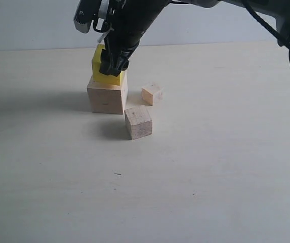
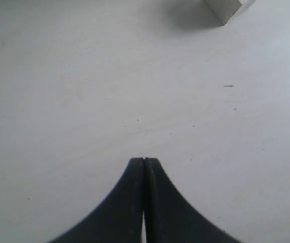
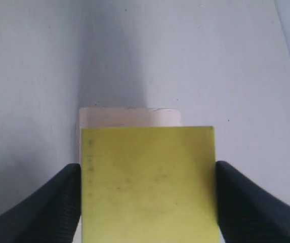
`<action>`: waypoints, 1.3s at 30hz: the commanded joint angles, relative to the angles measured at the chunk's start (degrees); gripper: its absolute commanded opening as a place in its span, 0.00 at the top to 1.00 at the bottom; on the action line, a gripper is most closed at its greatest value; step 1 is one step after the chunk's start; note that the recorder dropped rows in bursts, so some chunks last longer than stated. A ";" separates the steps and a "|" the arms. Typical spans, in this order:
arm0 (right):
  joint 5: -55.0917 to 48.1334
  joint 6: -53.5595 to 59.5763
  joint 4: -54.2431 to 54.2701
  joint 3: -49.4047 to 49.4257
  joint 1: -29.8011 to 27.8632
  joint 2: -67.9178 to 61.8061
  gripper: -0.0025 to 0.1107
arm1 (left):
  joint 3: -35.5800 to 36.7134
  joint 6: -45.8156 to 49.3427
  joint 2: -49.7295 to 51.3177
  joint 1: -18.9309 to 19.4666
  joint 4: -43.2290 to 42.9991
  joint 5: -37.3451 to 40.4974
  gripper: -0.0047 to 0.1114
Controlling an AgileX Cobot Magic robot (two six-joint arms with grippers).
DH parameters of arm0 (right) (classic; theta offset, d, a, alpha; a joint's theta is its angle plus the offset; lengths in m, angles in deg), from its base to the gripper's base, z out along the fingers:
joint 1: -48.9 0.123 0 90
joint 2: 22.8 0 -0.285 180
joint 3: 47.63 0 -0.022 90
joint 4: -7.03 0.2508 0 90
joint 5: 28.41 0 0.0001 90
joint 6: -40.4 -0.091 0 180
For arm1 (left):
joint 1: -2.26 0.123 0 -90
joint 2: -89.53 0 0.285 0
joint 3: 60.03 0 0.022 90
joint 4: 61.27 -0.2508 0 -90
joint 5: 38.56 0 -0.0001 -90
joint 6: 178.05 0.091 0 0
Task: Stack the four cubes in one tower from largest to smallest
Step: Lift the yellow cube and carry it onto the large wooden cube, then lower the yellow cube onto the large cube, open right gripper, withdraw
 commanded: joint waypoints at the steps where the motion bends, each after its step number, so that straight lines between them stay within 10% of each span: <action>1: 1.28 0.79 -0.07 -0.47 -0.25 0.29 0.98 | 0.08 0.01 0.22 -0.19 0.51 -0.95 0.96; 25: 2.63 0.88 0.59 -0.47 -0.14 -1.32 0.97 | 0.29 0.23 0.22 -0.19 1.35 -1.19 0.96; 33: 2.30 4.86 2.50 -0.47 -0.14 -1.32 0.43 | 0.29 0.38 0.22 -0.19 1.35 -1.19 0.96; 39: 2.30 4.86 2.39 -0.47 -0.14 -1.32 0.38 | 0.29 0.49 0.22 -0.19 1.35 -1.19 0.96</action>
